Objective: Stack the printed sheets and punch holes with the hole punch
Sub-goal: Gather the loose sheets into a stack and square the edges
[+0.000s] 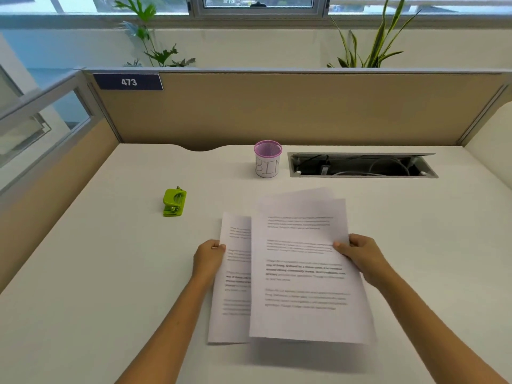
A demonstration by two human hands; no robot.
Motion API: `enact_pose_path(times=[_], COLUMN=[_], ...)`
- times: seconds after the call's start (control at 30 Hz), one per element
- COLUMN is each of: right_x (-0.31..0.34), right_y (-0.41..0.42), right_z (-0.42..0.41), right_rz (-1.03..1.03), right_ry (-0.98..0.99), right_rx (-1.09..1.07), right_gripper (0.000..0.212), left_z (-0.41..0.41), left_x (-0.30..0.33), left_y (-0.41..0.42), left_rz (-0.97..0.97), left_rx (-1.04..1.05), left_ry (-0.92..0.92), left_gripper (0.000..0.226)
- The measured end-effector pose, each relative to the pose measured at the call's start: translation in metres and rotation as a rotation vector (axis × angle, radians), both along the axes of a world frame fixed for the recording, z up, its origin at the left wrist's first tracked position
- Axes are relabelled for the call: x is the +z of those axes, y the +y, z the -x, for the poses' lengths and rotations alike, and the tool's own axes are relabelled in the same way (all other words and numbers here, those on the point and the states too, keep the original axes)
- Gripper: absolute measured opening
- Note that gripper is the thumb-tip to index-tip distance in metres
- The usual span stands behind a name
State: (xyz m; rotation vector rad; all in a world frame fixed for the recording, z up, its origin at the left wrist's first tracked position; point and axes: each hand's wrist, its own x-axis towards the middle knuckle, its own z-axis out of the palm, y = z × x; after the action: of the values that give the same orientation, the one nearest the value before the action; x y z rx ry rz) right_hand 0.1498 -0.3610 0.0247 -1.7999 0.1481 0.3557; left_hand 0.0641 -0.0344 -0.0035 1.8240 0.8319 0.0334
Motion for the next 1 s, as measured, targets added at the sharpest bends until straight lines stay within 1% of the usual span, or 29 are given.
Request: enact_pose_path(times=[0.03,0.13,0.17,0.23,0.27,0.3,0.4,0.47,0.5,0.57,0.6,0.63,0.67,0.7,0.77,0.83,0.9,0.93,1.0], right_x=[-0.005,-0.024,-0.029,-0.037,-0.039,-0.040,-0.040,-0.036,-0.032,-0.019,-0.013,-0.005,0.003,0.011,0.029,0.050,0.072,0.080,0.089], right_y=[0.013,0.045,0.052,0.059,0.060,0.060,0.054,0.048,0.044,0.039,0.036,0.034,0.032,0.033,0.037,0.045,0.054,0.058,0.063], right_z=[0.003,0.015,0.020,0.028,0.031,0.034,0.038,0.040,0.040,0.039,0.038,0.038,0.037,0.038,0.040,0.043,0.049,0.051,0.056], right_rz=[0.047,0.219,0.272,0.341,0.354,0.357,0.320,0.253,0.165,-0.161,-0.309,-0.397,-0.396,-0.353,-0.213,-0.087,-0.036,-0.023,-0.022], right_ry=[-0.014,-0.078,-0.103,-0.153,-0.176,-0.201,-0.261,-0.255,-0.220,-0.047,0.052,0.103,0.089,0.034,-0.155,-0.403,-0.629,-0.697,-0.768], right_rx=[0.002,0.004,0.012,0.023,0.020,0.017,0.011,0.008,0.012,0.030,0.045,0.078,0.125,0.160,0.135,0.052,-0.005,-0.027,-0.065], right_gripper=[0.005,0.018,0.021,0.024,0.024,0.022,0.014,0.026,0.037,0.061,0.065,0.063,0.054,0.043,0.024,0.010,0.005,0.007,0.011], left_z=[0.002,0.009,0.012,0.017,0.019,0.020,0.023,0.023,0.023,0.020,0.018,0.016,0.013,0.009,0.002,-0.003,-0.005,-0.006,-0.006], left_x=[0.000,0.000,-0.001,-0.004,-0.006,-0.007,-0.007,-0.004,0.001,0.010,0.017,0.026,0.034,0.043,0.064,0.087,0.108,0.116,0.124], left_y=[-0.005,-0.020,-0.023,-0.027,-0.029,-0.031,-0.037,-0.038,-0.038,-0.036,-0.035,-0.034,-0.033,-0.032,-0.032,-0.037,-0.045,-0.049,-0.054], left_rz=[0.030,0.151,0.202,0.293,0.328,0.347,0.315,0.352,0.409,0.539,0.586,0.600,0.579,0.522,0.356,0.204,0.054,-0.009,-0.068], left_rx=[0.015,0.048,0.045,0.001,-0.035,-0.069,-0.130,-0.135,-0.126,-0.116,-0.125,-0.149,-0.185,-0.230,-0.321,-0.347,-0.297,-0.263,-0.229], left_ry=[-0.026,-0.103,-0.111,-0.112,-0.126,-0.141,-0.193,-0.254,-0.285,-0.340,-0.361,-0.376,-0.385,-0.392,-0.431,-0.525,-0.628,-0.673,-0.745], left_gripper=[0.023,0.032,0.032,0.016,0.010,0.011,0.022,0.028,0.029,0.027,0.027,0.028,0.029,0.029,0.026,0.023,0.017,0.015,0.013])
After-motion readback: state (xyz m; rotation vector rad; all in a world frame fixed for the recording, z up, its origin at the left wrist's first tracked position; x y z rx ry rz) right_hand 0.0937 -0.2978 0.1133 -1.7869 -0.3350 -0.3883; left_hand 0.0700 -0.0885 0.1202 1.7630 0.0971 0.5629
